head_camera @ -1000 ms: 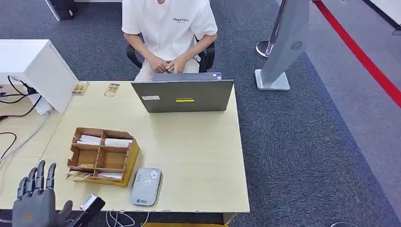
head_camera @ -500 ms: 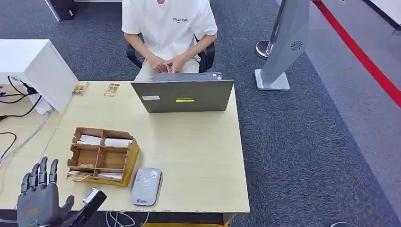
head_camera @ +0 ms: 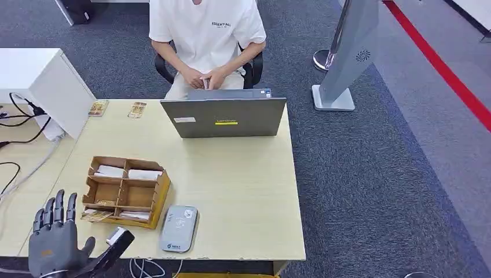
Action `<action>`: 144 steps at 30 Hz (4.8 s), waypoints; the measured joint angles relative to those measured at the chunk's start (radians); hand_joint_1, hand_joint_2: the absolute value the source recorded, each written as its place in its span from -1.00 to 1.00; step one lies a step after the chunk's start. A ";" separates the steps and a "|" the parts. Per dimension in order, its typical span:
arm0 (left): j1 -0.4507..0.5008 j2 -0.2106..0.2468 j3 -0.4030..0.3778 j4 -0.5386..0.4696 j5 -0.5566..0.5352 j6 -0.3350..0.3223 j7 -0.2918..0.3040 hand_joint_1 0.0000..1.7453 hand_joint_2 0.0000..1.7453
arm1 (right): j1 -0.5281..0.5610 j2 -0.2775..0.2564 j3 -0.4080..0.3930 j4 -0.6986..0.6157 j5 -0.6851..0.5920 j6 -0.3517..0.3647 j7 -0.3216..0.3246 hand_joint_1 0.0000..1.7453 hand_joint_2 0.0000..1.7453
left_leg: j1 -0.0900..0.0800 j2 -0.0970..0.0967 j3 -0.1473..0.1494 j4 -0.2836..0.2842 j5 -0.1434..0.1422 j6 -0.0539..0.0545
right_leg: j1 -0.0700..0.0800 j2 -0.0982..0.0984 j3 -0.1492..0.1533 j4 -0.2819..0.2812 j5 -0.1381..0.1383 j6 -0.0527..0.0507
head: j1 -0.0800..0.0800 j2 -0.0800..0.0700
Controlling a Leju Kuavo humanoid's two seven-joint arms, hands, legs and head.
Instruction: Pass the card to the sensor for recognition and then transmit it.
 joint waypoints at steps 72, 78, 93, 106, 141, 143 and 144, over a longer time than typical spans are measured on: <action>-0.117 -0.006 -0.008 0.215 0.036 0.061 -0.031 1.00 1.00 | -0.007 0.003 0.008 0.000 0.058 0.003 0.025 -1.00 -1.00 | 0.000 0.000 0.000 0.000 0.000 0.000 | 0.000 0.000 0.002 0.000 0.000 0.000 | 0.000 0.000; -0.112 -0.006 -0.008 0.220 0.023 0.075 -0.033 1.00 1.00 | -0.005 0.003 0.008 0.000 0.061 0.000 0.042 -1.00 -1.00 | 0.000 0.000 0.000 0.000 0.000 0.000 | 0.000 0.000 0.002 0.000 0.000 0.000 | 0.000 0.000; -0.025 0.040 -0.143 -0.028 -0.037 0.030 -0.033 1.00 1.00 | 0.007 0.003 0.004 0.000 0.050 -0.008 0.053 -1.00 -1.00 | 0.000 0.000 0.000 0.000 0.000 0.000 | 0.000 0.000 -0.001 0.000 0.000 0.000 | 0.000 0.000; -0.017 0.141 -0.270 -0.227 -0.030 0.015 -0.072 1.00 1.00 | 0.011 0.003 -0.017 0.000 0.039 -0.011 0.047 -1.00 -1.00 | 0.000 0.000 0.000 0.000 0.000 0.000 | 0.000 0.000 -0.001 0.000 0.000 0.000 | 0.000 0.000; -0.725 0.150 -0.323 0.247 -0.106 0.033 0.036 1.00 1.00 | 0.004 0.013 0.033 0.006 0.190 0.009 0.071 -1.00 -1.00 | 0.000 0.000 0.000 0.000 0.003 0.001 | 0.000 0.000 0.001 0.001 0.002 -0.001 | 0.000 0.000; -0.774 0.150 -0.319 0.334 -0.116 0.045 0.046 1.00 1.00 | 0.001 0.015 0.038 0.006 0.202 0.008 0.077 -1.00 -1.00 | 0.000 -0.001 -0.001 0.000 0.003 0.001 | 0.000 -0.001 0.001 0.001 0.002 -0.001 | 0.000 0.000; -0.799 0.151 -0.315 0.381 -0.117 0.055 0.044 1.00 1.00 | -0.001 0.015 0.042 0.007 0.204 0.007 0.079 -1.00 -1.00 | 0.000 0.000 0.000 0.000 0.003 0.001 | 0.000 0.000 0.001 0.001 0.002 -0.001 | 0.000 0.000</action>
